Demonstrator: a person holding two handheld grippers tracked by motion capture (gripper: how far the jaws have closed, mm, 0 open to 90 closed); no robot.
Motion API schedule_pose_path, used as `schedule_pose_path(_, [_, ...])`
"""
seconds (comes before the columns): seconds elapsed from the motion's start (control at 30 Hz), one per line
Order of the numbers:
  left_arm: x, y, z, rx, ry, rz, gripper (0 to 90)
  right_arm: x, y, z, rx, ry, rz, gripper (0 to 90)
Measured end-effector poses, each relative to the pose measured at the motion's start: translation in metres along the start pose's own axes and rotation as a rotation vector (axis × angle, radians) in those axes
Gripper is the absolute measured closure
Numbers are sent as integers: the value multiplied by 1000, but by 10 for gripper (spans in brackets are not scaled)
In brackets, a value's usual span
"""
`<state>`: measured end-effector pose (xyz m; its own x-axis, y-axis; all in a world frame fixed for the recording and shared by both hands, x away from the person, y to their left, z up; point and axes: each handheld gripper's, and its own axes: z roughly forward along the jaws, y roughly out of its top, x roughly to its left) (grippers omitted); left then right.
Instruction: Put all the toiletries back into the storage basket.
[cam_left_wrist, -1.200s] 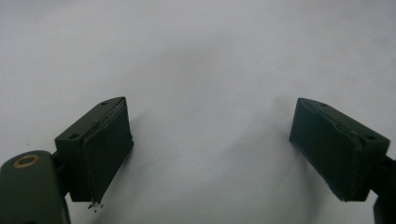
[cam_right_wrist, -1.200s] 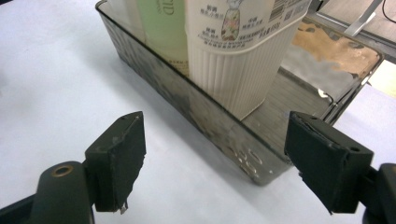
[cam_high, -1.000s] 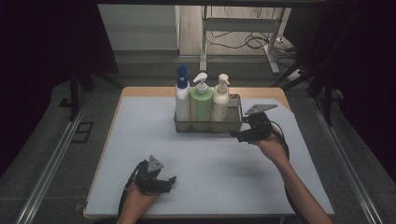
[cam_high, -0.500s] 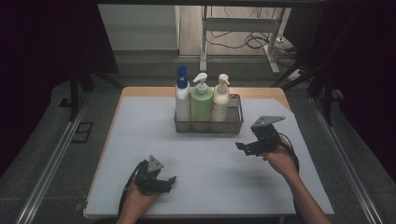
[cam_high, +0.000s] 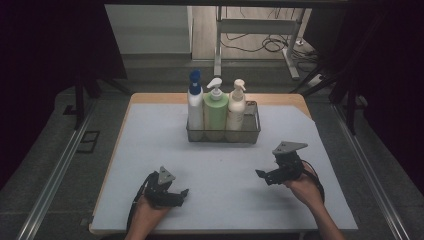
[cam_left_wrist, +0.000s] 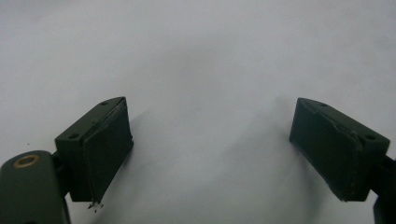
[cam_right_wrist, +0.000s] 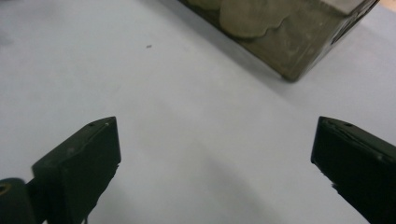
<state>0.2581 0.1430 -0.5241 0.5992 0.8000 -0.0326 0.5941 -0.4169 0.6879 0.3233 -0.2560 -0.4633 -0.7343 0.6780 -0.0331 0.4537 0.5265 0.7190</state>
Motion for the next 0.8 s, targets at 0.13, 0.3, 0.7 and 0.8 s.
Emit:
schedule_pose_path(0.13, [0,0,0,0,1,0,124,4,-13,4,-1,6,1,0])
schedule_pose_path(0.3, [0,0,0,0,0,0,124,7,-29,13,4,3,18,0])
schedule_pose_path(0.7, [0,0,0,0,0,0,124,10,-51,32,39,13,21,0])
schedule_pose_path(0.8, [0,0,0,0,0,0,124,10,-51,33,38,15,29,0])
